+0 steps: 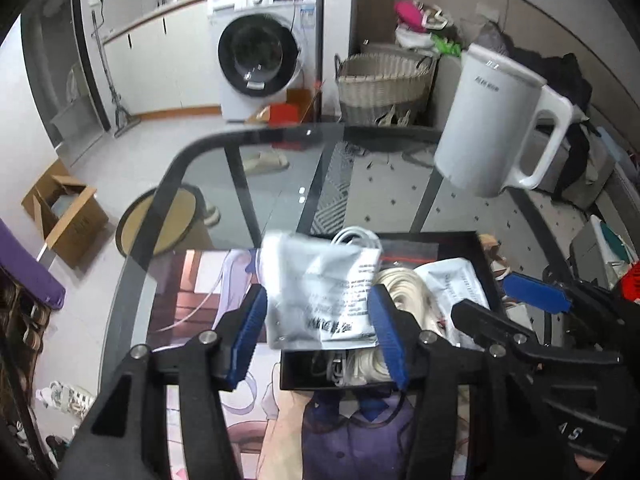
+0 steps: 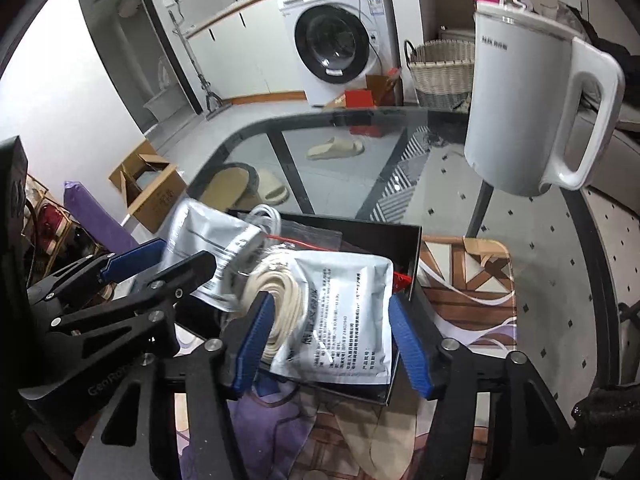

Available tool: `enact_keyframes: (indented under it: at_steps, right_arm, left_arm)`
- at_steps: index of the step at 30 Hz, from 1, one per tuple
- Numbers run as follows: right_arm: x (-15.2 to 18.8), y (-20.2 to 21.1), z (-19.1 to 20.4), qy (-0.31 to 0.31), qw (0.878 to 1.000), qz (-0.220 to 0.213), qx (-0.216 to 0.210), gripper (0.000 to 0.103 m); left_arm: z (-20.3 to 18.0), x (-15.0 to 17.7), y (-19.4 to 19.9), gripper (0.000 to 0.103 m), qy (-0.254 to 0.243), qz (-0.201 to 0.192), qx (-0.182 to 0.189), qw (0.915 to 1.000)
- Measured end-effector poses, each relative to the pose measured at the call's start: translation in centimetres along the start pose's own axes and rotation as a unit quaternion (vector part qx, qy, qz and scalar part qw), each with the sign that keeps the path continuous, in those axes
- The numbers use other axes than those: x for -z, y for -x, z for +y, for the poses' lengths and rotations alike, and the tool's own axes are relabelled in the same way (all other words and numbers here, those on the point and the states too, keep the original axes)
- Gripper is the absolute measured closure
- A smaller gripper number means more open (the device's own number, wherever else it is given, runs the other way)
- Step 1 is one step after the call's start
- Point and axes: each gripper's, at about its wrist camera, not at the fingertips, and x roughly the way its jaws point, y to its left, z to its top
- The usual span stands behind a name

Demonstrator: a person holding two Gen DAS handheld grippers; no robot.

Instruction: Organize soft objects

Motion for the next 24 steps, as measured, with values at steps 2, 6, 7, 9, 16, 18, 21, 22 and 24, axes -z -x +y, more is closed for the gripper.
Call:
enact_keyframes:
  at_steps: [2, 6, 7, 9, 16, 18, 21, 22, 24]
  right_arm:
    - [0.0, 1.1, 0.2, -0.002, 1.0, -0.021, -0.001, 0.04]
    - [0.3, 3.7, 0.8, -0.005, 0.997, -0.078, -0.012, 0.024]
    - [0.5, 4.5, 1.0, -0.005, 0.995, -0.096, -0.007, 0.023]
    - [0.8, 5.6, 1.4, -0.002, 0.993, -0.116, -0.01, 0.022]
    - [3.4, 10.8, 2.1, 0.0, 0.974, -0.228, 0.002, 0.01]
    - [4.5, 12.6, 2.3, 0.014, 0.964, -0.265, 0.007, 0.008]
    - [6.0, 14.2, 2.6, 0.036, 0.956, -0.292, 0.017, 0.005]
    - [6.5, 14.6, 2.6, 0.039, 0.954, -0.297, 0.019, 0.003]
    - [7.9, 15.3, 2.5, 0.041, 0.949, -0.311, 0.022, 0.001]
  left_arm:
    - [0.2, 0.1, 1.1, 0.05, -0.003, -0.026, 0.002, 0.9996]
    - [0.9, 0.6, 2.4, 0.05, 0.012, -0.053, -0.006, 0.9985]
    - [1.0, 0.8, 2.9, 0.05, 0.012, -0.06, -0.001, 0.9981]
    - [1.3, 1.4, 3.8, 0.05, 0.015, -0.078, 0.007, 0.9969]
    - [1.9, 4.3, 8.7, 0.049, 0.052, -0.157, 0.017, 0.9861]
    - [2.0, 5.0, 10.0, 0.047, 0.036, -0.18, 0.019, 0.9828]
    - [2.2, 6.1, 11.7, 0.012, 0.008, -0.229, -0.003, 0.9735]
    - [2.3, 6.5, 12.2, 0.005, 0.004, -0.242, -0.015, 0.9701]
    - [2.8, 7.8, 13.5, 0.002, 0.005, -0.281, -0.035, 0.9592]
